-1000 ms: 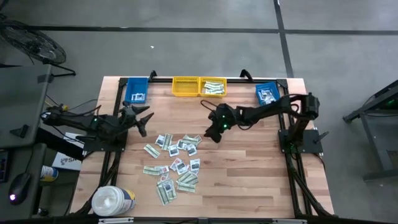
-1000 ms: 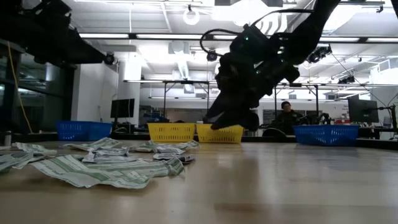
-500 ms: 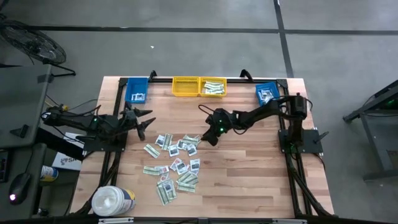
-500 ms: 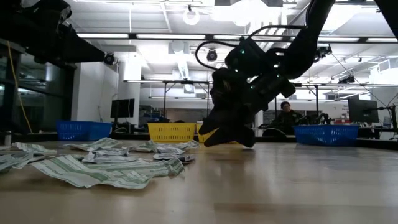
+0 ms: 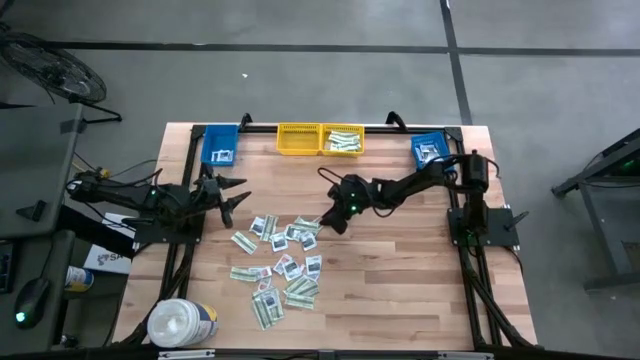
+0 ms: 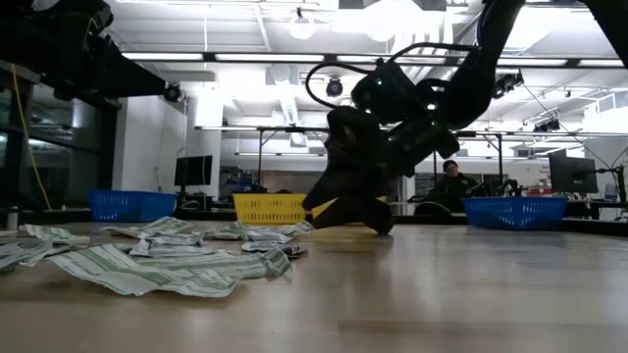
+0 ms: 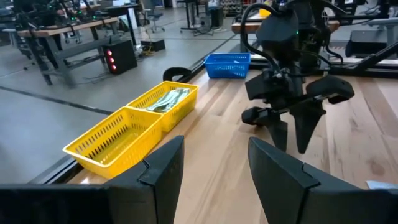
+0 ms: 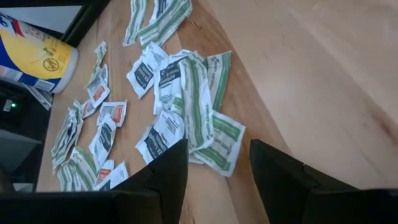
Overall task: Pick & Place First Aid Supplies
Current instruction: Put the green bandage pack into the right yellow bin
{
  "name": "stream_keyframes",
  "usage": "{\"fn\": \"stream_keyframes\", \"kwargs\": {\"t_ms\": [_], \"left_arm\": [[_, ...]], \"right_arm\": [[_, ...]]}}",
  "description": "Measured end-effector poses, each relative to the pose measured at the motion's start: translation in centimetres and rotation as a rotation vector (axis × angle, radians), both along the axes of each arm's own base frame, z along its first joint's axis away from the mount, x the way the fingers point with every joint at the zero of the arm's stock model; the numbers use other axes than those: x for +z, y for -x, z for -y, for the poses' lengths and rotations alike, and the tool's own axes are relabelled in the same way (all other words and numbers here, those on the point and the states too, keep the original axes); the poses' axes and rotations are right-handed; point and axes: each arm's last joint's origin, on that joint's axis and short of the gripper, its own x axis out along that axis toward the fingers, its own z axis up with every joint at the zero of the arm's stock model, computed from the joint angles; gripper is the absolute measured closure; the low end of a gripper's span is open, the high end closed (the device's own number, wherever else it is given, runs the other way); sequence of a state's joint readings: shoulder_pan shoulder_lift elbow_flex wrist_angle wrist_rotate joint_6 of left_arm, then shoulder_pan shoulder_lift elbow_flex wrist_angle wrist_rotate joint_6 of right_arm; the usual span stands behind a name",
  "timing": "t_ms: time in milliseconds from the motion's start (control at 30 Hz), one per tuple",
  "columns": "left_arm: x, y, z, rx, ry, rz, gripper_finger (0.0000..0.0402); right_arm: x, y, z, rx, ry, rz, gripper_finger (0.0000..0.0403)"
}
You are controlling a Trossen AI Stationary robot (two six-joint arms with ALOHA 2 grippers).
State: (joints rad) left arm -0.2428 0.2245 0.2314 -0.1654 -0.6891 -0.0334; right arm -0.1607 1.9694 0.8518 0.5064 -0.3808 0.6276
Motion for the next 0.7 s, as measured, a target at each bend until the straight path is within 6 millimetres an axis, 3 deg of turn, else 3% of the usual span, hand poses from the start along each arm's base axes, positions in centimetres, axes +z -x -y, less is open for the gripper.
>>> {"fn": "stream_keyframes", "kwargs": {"t_ms": [700], "left_arm": [[0.0,0.0,0.0,0.002,0.0,0.001,0.0225]], "right_arm": [[0.7,-1.9,-0.1,-0.015,-0.005,-0.112,0.0238]]}}
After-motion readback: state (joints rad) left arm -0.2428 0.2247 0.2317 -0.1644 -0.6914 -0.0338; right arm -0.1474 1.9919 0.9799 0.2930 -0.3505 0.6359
